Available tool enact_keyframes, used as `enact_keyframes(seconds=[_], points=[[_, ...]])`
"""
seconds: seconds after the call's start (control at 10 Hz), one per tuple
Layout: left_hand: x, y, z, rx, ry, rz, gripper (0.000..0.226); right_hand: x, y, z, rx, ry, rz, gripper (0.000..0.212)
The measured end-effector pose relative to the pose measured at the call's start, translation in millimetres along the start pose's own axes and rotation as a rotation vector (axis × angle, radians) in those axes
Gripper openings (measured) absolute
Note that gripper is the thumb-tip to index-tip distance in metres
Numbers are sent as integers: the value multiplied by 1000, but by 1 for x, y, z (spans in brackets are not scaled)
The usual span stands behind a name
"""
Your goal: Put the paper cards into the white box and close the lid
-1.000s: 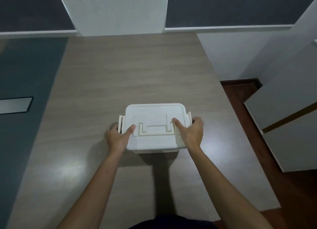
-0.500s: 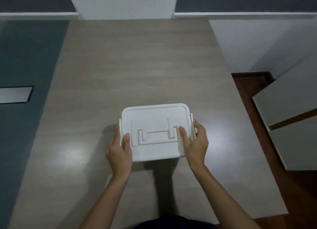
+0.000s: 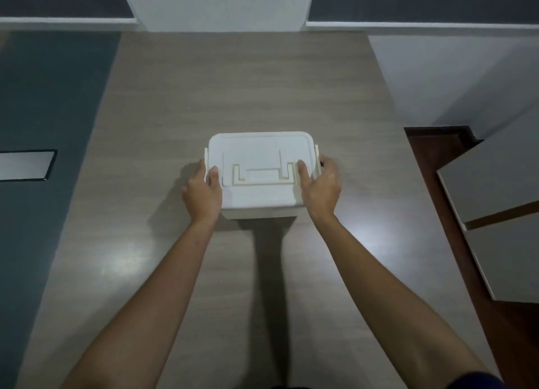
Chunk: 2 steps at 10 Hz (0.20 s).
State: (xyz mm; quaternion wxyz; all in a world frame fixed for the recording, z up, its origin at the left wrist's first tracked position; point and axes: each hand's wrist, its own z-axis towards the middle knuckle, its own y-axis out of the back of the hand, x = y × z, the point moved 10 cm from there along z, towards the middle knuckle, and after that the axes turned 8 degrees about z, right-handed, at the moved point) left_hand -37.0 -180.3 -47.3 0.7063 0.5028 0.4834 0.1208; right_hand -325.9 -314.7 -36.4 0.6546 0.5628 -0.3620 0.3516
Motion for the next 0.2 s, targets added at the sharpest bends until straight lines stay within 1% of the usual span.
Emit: enact_keyframes(seconds=[0.1, 0.2], points=[[-5, 3, 4, 68, 8, -7, 50, 3, -2, 8, 66, -32, 0, 54], [22, 6, -17, 81, 134, -146, 63, -14, 11, -19, 94, -92, 94, 61]])
